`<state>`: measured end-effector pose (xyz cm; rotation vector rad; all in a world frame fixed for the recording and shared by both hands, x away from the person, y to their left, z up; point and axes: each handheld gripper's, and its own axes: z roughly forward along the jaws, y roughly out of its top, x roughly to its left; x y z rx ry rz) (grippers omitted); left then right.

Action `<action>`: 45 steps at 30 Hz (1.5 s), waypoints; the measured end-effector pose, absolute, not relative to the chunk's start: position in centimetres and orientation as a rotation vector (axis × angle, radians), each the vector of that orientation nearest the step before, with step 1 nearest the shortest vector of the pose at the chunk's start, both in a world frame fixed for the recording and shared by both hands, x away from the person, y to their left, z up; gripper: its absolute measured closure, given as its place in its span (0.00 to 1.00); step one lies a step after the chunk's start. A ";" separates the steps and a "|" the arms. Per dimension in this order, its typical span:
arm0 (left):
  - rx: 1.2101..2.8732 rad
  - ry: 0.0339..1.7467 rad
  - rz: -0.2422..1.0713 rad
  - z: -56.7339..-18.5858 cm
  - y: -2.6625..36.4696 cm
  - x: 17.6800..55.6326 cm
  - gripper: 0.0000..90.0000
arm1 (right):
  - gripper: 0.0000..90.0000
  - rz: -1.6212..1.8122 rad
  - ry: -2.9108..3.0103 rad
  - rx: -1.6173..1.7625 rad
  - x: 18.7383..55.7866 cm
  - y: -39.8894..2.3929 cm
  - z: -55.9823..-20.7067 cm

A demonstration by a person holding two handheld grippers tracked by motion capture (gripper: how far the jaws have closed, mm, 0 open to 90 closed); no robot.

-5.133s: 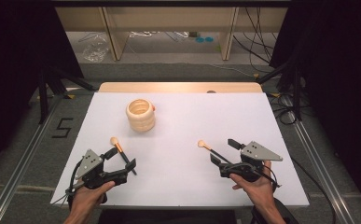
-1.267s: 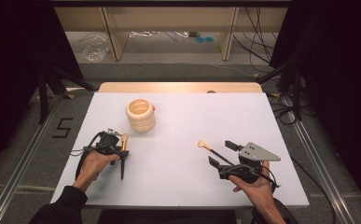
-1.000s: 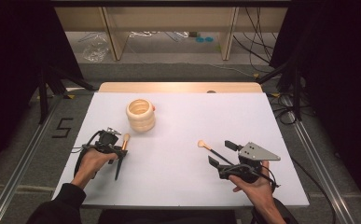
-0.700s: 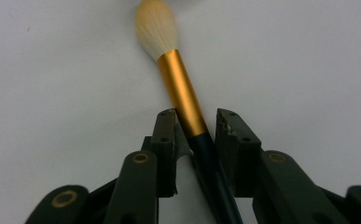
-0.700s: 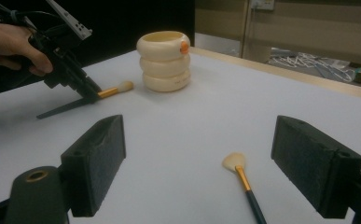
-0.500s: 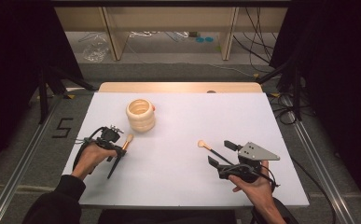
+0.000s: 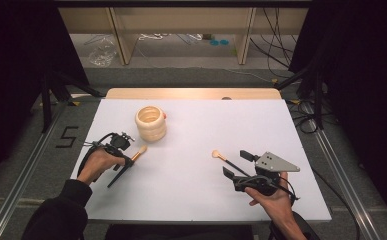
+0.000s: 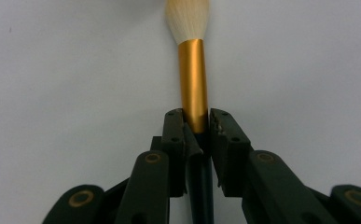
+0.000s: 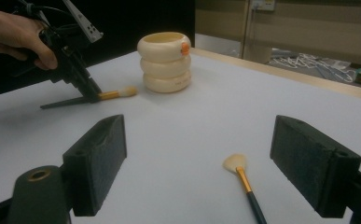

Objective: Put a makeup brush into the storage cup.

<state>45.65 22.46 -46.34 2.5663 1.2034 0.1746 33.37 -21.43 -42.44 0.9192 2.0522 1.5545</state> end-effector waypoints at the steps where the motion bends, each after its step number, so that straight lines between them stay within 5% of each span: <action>1: 2.558 1.220 0.172 -46.4 22.3 45.6 0.85 | 0.22 1.555 2.052 0.919 33.4 -21.4 -42.4; 45: 2.810 1.033 0.095 -45.9 21.1 47.4 0.87 | 0.22 1.528 2.058 0.906 33.4 -21.6 -42.3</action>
